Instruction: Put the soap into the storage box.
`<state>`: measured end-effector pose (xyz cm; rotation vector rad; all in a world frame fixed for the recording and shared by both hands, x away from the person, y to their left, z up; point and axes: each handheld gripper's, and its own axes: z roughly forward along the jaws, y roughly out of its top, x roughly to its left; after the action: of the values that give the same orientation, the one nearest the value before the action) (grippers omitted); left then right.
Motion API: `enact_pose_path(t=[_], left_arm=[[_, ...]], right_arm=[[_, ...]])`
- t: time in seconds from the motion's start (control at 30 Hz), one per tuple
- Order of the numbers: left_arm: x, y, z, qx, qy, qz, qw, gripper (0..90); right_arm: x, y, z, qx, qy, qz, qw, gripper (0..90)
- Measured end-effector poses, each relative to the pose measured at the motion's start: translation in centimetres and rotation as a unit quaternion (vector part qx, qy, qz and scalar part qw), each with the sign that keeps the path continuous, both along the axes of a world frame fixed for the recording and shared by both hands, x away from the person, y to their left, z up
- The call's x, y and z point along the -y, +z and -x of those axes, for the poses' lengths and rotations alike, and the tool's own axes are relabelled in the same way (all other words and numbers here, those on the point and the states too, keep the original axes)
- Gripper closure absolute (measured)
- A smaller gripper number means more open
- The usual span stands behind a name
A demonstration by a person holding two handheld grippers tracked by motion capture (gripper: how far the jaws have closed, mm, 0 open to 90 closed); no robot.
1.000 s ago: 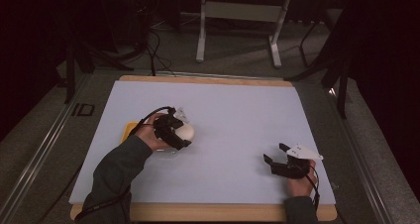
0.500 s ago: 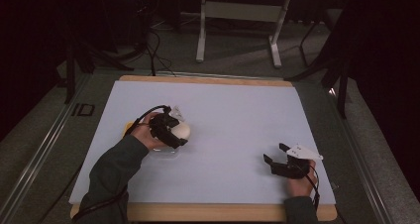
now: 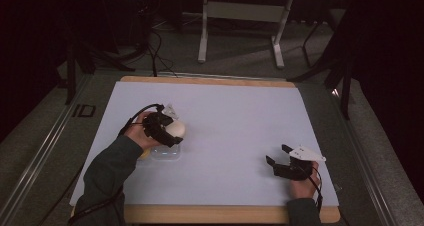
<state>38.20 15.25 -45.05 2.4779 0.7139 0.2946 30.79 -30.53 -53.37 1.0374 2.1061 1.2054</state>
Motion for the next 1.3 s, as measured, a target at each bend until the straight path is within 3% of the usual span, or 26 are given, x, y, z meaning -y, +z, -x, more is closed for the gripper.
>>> enact_pose_path(t=[0.8, 1.3], left_arm=[[-4.2, 0.3, 0.3, -0.003, 0.043, -0.016, 0.9989, 25.1], [-6.2, -0.3, 0.6, -0.013, 0.065, -0.023, 0.9976, 25.1]], right_arm=[[0.0, 0.0, 0.0, 0.000, 0.000, 0.001, 1.0000, 21.2], [0.0, 0.0, 0.0, 0.000, 0.000, 0.001, 1.0000, 21.3]])
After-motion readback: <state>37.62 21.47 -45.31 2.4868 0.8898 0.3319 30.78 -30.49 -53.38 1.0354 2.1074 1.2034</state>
